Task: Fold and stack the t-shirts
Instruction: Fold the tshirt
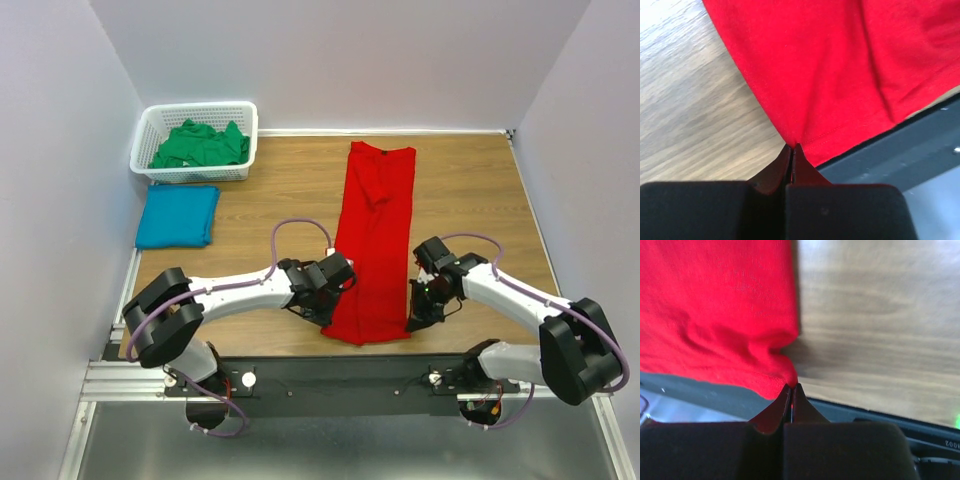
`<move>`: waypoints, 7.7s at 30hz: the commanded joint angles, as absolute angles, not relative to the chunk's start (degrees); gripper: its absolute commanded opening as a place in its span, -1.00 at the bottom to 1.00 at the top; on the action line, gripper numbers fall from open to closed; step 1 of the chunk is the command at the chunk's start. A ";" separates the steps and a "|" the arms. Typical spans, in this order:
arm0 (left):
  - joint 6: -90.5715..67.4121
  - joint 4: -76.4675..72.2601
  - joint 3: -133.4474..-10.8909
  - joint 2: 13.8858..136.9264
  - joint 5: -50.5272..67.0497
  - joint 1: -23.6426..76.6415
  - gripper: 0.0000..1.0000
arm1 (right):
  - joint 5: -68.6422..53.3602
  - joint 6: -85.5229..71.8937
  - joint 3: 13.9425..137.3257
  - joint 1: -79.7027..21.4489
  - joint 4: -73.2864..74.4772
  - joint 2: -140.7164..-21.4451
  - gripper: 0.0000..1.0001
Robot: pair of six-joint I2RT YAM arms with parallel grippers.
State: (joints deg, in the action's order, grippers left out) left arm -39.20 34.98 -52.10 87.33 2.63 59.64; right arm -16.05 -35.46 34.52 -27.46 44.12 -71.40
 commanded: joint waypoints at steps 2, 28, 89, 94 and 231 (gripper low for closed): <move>-40.78 33.49 -54.66 87.01 5.45 58.36 -1.00 | -20.13 -33.05 35.76 -28.04 48.78 -71.45 -0.99; -26.37 19.78 -94.12 114.07 5.62 33.31 -1.00 | 6.33 -20.83 90.52 -15.21 51.15 -108.00 -0.99; -25.75 14.59 -74.62 114.35 7.29 42.19 -0.39 | 5.54 -18.29 84.80 -19.78 13.97 -117.50 -0.67; -26.72 14.68 -72.08 113.55 10.37 42.63 -0.39 | 4.05 -17.49 97.10 -14.42 14.06 -121.55 -0.58; -33.49 18.81 -63.90 91.32 -16.87 48.78 0.54 | 7.38 -30.32 49.13 -21.27 30.49 -87.37 -0.15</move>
